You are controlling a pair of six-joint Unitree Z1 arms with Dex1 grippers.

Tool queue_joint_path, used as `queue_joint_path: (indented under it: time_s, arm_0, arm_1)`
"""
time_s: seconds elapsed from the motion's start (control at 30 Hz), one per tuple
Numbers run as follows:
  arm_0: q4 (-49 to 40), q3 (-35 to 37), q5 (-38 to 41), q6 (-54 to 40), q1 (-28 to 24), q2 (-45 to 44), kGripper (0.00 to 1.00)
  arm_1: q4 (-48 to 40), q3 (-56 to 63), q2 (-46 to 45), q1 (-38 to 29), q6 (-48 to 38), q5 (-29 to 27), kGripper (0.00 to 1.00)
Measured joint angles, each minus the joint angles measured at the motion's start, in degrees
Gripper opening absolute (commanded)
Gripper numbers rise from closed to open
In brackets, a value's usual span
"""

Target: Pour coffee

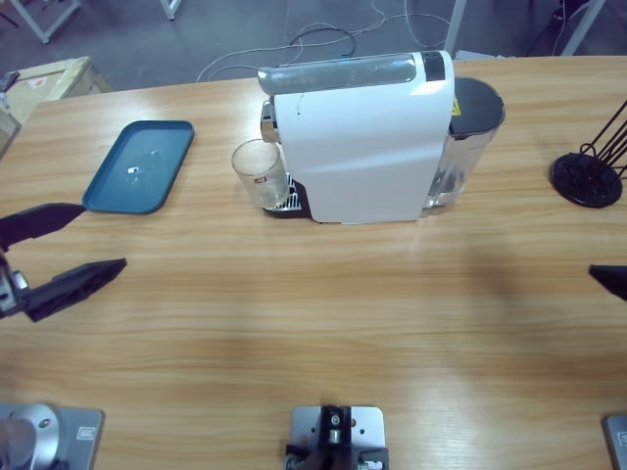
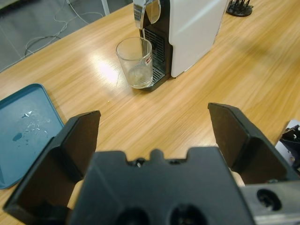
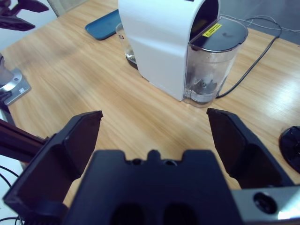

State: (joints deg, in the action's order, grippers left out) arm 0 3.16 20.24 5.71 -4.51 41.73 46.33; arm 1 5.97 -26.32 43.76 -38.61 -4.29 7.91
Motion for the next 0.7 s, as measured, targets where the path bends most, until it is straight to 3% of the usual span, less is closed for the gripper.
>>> queue_joint_path:
  time_s: [0.7]
  arm_0:
    - [1.7,-1.2,0.2,-0.3,0.0,-0.7,0.991]
  arm_1:
    - [-3.6,1.5,2.3,0.0,0.3,1.7,1.000]
